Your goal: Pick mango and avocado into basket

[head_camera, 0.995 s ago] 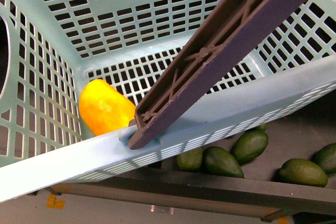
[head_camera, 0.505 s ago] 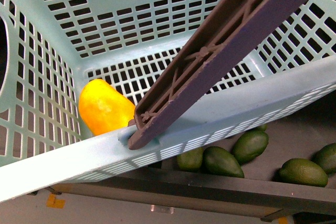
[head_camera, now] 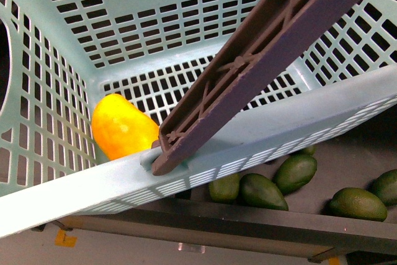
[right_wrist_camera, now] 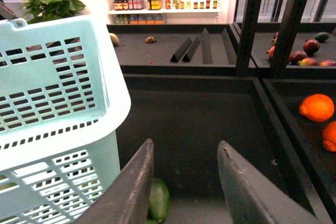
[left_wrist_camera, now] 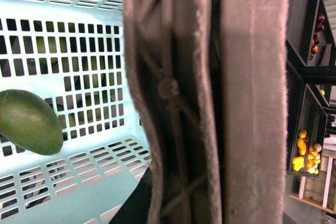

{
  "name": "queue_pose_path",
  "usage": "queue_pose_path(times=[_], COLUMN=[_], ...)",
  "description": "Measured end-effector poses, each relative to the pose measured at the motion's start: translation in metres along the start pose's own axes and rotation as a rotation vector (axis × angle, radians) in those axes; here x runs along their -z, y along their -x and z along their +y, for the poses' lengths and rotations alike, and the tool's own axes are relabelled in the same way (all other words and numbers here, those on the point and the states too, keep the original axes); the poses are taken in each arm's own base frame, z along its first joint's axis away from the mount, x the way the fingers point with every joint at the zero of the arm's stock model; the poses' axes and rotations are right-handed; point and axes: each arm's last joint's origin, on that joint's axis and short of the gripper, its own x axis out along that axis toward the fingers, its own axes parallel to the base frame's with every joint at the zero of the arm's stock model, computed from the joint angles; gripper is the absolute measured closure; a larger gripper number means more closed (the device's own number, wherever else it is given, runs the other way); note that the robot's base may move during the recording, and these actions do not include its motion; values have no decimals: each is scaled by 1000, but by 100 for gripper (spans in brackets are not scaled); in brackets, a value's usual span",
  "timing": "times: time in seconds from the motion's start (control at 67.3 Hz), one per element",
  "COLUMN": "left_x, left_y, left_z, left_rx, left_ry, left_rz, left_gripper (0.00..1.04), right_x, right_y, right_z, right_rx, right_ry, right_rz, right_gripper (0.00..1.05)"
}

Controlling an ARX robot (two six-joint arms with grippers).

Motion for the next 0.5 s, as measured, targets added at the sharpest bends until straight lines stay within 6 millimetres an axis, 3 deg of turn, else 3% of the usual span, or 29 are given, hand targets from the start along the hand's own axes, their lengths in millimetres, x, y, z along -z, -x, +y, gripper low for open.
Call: queue_pose_path(times=[0.193, 0.238, 0.342, 0.505], left_x=[0, 0, 0, -3], left_y=[0, 0, 0, -8], left_z=[0, 0, 0, 12], left_rx=[0, 0, 0, -45], left_ry=[0, 0, 0, 301], left_rz=[0, 0, -1, -430], left_gripper=[91, 91, 91, 91], right_x=[0, 0, 0, 0], right_y=[0, 0, 0, 0], right_z=[0, 0, 0, 0], right_rx=[0, 0, 0, 0], right_ry=[0, 0, 0, 0], right_rz=[0, 0, 0, 0], right_gripper=[14, 8, 9, 9])
